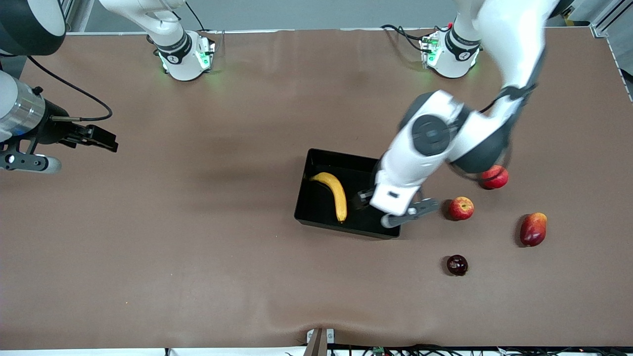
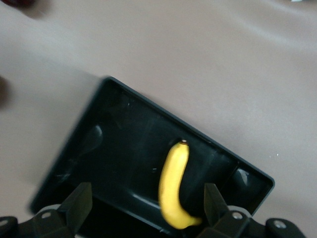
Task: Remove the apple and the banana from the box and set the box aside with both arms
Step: 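Move the left gripper over the banana while the right gripper approaches the tray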
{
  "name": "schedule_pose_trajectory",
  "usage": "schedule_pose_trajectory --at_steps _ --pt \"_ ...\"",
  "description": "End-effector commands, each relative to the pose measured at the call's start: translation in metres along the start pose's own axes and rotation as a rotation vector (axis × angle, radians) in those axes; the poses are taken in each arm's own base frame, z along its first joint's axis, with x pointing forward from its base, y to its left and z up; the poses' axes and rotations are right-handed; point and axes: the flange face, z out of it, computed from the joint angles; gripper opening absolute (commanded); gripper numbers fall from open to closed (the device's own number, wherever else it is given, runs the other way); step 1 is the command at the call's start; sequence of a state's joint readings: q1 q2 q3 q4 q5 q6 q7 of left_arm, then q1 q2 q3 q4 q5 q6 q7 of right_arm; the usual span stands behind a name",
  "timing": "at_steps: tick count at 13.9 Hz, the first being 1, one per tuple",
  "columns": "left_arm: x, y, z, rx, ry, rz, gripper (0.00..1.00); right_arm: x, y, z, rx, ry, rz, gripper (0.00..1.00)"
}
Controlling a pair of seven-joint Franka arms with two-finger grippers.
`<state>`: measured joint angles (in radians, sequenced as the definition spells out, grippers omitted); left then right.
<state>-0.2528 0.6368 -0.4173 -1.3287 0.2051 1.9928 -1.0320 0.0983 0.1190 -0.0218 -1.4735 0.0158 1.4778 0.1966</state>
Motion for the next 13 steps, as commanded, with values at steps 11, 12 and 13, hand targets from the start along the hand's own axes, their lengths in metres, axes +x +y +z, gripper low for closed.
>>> schedule_pose_trajectory --at_steps 11,12,13 --pt "-0.048 0.054 0.115 0.06 0.08 -0.011 1.0 0.004 -0.028 0.003 -0.002 -0.007 0.053 1.0" --pt "-0.05 0.054 0.118 0.064 0.077 -0.009 1.0 0.007 -0.036 0.005 -0.004 -0.006 0.077 1.0" --pt "-0.059 0.058 0.121 0.071 0.075 0.006 1.0 0.01 -0.043 0.006 -0.006 -0.008 0.094 1.0"
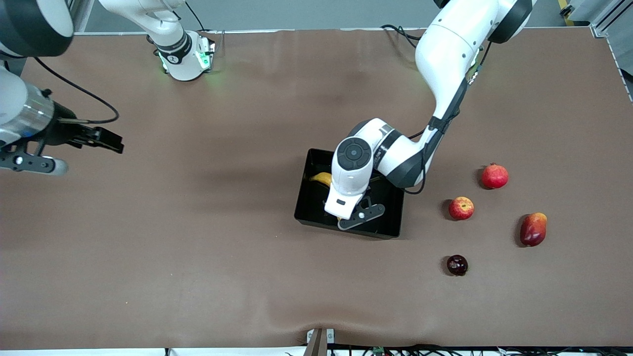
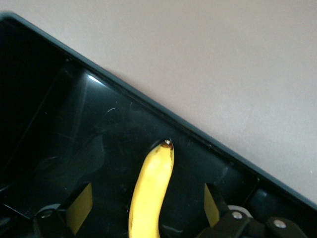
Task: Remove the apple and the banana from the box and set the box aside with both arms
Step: 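Lower the left gripper and grasp the yellow banana in the tray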
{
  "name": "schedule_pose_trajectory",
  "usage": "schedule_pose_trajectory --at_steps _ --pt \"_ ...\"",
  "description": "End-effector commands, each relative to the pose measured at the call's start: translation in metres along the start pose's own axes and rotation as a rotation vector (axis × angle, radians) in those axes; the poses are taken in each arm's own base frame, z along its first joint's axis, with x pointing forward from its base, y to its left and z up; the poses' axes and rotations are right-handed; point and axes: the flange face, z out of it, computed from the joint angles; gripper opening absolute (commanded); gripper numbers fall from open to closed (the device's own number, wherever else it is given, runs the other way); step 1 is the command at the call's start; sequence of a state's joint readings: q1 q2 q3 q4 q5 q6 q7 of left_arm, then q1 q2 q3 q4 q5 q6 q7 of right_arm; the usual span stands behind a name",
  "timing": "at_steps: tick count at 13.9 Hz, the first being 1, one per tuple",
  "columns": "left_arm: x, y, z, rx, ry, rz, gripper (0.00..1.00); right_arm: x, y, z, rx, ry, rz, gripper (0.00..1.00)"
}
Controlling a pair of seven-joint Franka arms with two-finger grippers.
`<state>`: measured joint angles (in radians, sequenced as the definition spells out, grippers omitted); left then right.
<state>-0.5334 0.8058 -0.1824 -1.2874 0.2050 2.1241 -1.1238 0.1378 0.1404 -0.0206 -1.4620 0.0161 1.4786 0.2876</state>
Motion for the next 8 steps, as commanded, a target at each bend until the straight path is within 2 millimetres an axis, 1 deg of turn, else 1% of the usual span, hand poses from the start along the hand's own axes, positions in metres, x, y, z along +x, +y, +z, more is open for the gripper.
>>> schedule_pose_trajectory --at_steps 1,2,3,4,5,8 --pt "-0.023 0.015 0.003 0.007 0.006 0.016 1.0 0.011 -0.024 0.003 -0.001 -0.002 0.05 1.0" --pt "-0.03 0.016 0.006 0.019 0.003 0.025 1.0 0.013 -0.028 0.006 -0.002 -0.005 0.055 1.0" --pt "-0.032 0.013 0.012 0.035 -0.001 0.032 1.0 0.015 -0.037 0.012 -0.005 -0.013 0.052 1.0" --pt "-0.037 0.009 0.021 0.06 -0.014 0.046 1.0 0.017 -0.05 0.016 0.001 0.008 0.044 1.0" --pt "-0.048 0.011 0.026 0.071 -0.022 0.063 1.0 0.02 -0.057 0.019 0.004 0.02 0.058 1.0" --pt "-0.058 0.005 0.037 0.098 -0.038 0.104 1.0 0.028 -0.071 0.034 0.036 0.014 0.063 1.0"
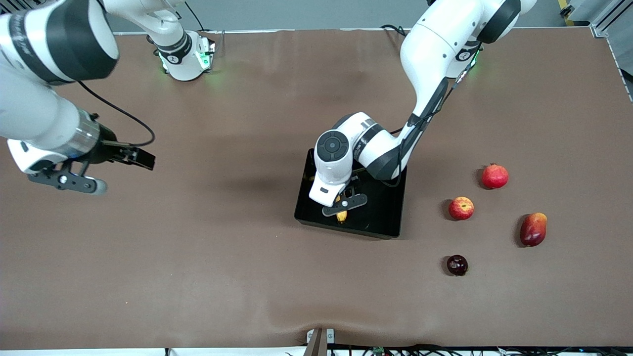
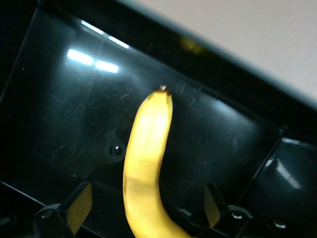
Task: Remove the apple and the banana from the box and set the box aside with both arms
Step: 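Lower the left gripper and grasp the yellow banana in the tray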
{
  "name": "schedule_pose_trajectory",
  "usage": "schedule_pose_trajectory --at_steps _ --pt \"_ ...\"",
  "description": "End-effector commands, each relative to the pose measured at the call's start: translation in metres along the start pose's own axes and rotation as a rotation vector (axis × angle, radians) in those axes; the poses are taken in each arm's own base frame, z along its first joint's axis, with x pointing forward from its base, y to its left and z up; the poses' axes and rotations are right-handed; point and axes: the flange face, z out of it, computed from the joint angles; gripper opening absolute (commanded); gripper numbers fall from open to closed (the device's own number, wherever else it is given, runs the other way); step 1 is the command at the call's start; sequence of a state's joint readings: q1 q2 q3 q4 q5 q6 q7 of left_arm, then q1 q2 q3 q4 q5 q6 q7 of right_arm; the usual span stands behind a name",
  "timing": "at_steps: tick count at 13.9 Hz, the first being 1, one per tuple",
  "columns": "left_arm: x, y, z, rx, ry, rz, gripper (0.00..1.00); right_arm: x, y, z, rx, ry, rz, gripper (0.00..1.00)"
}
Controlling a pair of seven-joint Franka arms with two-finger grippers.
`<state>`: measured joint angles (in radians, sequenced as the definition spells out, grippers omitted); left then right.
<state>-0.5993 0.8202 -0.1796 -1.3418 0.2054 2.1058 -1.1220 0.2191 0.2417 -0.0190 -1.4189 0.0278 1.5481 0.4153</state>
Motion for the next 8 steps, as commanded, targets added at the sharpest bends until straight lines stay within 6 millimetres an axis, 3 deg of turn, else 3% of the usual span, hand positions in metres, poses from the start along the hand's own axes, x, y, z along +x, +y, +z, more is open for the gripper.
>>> schedule_pose_trajectory --at_steps 1,3,8 --pt "-0.0058 -0.0058 0.006 0.032 0.001 0.045 1.0 0.0108 -0.0191 0.0074 0.046 0.009 0.012 1.0" --pt "-0.0067 -0.0066 0.0081 0.036 -0.002 0.062 1.0 0.0112 -0.0272 0.0135 0.046 0.006 0.003 1.0" --pt "-0.0014 -0.0089 0.008 0.034 -0.002 0.106 1.0 0.0132 -0.0231 0.0134 0.049 0.005 -0.006 1.0"
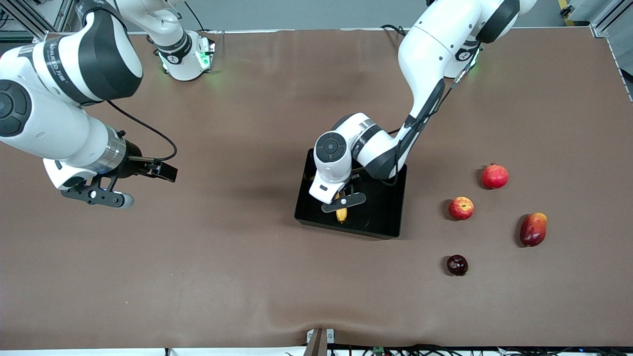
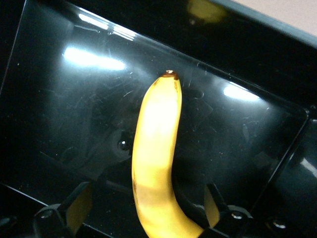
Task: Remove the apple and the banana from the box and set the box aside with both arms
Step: 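Lower the left gripper and grasp the yellow banana in the tray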
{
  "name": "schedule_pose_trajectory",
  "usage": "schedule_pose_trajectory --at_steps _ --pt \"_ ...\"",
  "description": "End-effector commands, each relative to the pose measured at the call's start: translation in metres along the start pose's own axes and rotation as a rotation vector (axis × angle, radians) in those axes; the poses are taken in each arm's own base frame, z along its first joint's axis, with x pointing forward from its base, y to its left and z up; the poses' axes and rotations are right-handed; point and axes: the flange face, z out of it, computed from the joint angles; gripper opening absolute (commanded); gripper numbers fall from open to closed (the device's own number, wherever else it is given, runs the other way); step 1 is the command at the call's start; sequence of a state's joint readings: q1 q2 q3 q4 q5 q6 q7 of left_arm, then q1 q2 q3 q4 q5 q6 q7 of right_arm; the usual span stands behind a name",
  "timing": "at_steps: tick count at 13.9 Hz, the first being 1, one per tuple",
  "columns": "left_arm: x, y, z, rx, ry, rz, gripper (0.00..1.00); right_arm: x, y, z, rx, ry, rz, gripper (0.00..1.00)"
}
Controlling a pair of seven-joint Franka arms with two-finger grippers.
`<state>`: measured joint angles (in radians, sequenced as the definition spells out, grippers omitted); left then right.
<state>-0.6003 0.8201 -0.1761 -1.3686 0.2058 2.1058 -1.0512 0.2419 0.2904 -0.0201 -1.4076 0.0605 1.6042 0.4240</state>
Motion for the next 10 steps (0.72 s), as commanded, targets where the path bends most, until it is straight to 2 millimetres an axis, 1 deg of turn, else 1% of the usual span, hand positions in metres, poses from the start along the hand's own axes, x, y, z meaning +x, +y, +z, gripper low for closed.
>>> schedule_pose_trajectory --at_steps 1,4,5,6,10 --pt "0.002 -0.004 -0.003 0.009 0.009 0.042 1.0 0.002 -0.001 -0.006 0.015 0.0 0.004 1.0" --pt "0.002 -0.005 0.002 0.015 0.004 0.062 1.0 0.0 -0.005 -0.006 0.014 0.001 -0.043 1.0" --pt "0.002 -0.005 0.003 0.014 0.002 0.077 1.0 -0.002 -0.009 -0.005 0.02 -0.002 -0.066 1.0" --pt "0.001 -0.005 0.005 0.009 -0.002 0.086 1.0 -0.006 -0.017 -0.005 0.039 -0.011 -0.081 1.0" --pt "0.0 -0.003 0.018 -0.012 0.003 0.126 1.0 -0.004 -0.016 0.0 0.039 -0.02 -0.091 1.0"
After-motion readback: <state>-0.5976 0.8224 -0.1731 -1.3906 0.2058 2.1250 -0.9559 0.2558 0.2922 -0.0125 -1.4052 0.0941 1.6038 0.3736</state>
